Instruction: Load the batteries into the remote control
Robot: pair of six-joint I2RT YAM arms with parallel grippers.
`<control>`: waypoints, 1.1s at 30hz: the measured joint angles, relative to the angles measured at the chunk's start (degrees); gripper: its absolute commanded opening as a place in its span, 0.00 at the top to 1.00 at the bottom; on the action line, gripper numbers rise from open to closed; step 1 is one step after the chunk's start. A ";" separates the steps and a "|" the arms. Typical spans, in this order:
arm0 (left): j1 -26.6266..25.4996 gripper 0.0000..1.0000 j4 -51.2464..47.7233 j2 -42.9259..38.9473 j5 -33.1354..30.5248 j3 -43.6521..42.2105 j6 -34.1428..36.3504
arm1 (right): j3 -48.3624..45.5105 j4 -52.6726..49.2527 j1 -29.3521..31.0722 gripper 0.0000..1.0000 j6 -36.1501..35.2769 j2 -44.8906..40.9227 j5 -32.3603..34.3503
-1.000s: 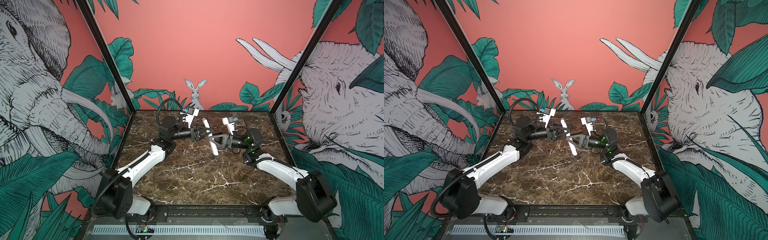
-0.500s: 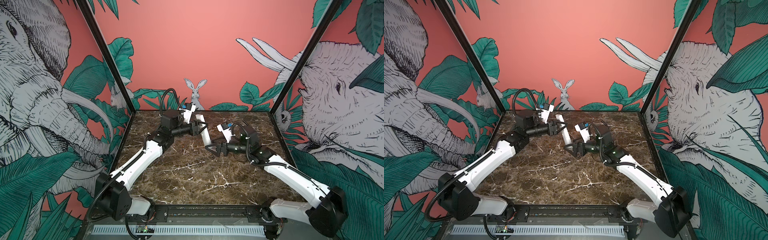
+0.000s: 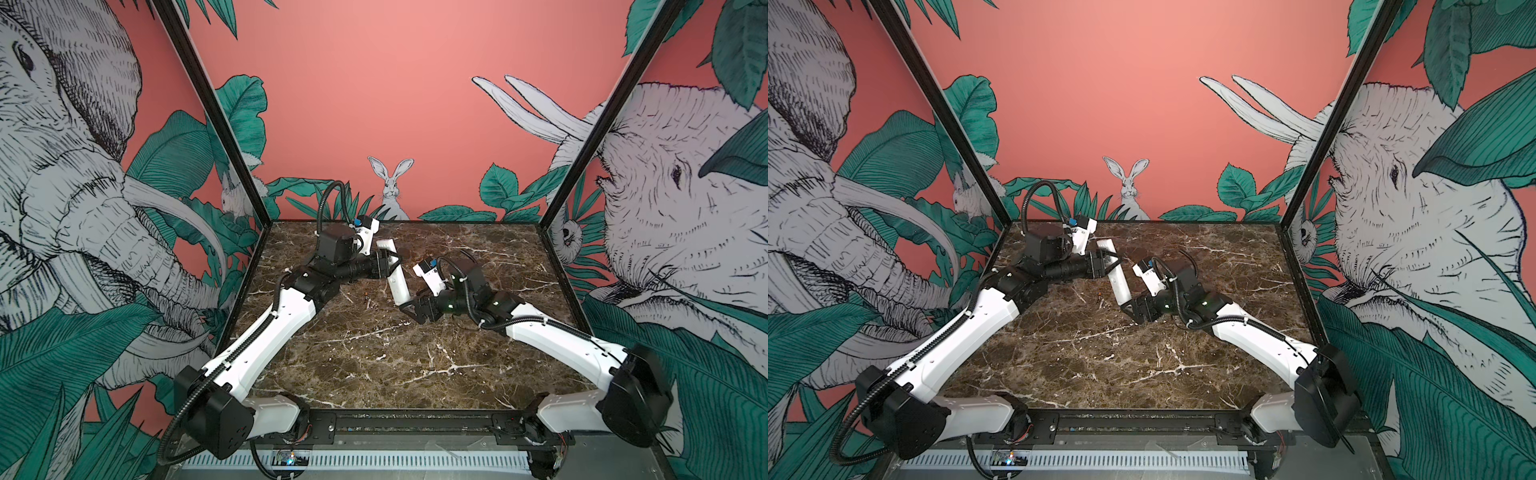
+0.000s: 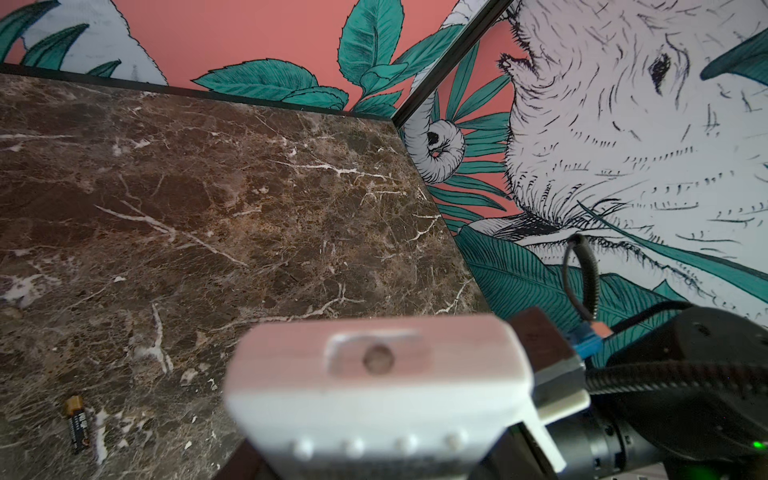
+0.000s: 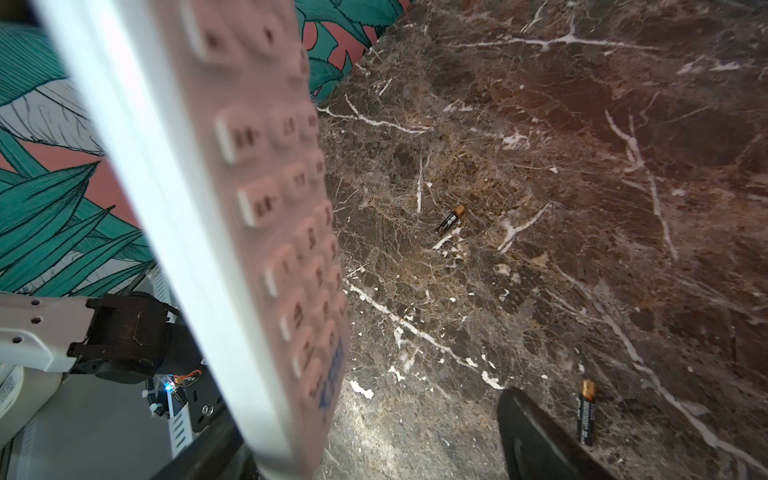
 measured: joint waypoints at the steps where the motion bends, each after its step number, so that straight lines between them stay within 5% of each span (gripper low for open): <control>1: -0.07 1.00 -0.11 -0.07 -0.31 0.00 -0.07 | 0.22 0.26 0.33 0.33 0.07 0.28 0.33; 14: -0.68 1.00 -0.37 -0.07 -1.31 -1.01 -1.53 | 0.46 6.19 1.25 0.69 3.52 0.70 -0.37; 24: -0.61 1.00 -0.04 -0.07 -1.42 -1.22 -1.40 | 1.66 6.47 0.74 0.85 5.55 1.55 -5.64; 26: -0.61 0.68 0.48 -0.04 -0.90 -1.22 -0.98 | 1.77 6.49 0.04 0.86 6.40 1.60 -7.48; 29: -0.55 0.36 1.49 0.02 0.98 -1.22 0.68 | 1.77 6.99 -1.07 0.86 8.35 1.60 -11.39; 33: 0.07 0.11 3.39 -0.79 9.01 -2.08 4.76 | 1.75 11.47 -3.63 0.85 14.03 1.51 -17.88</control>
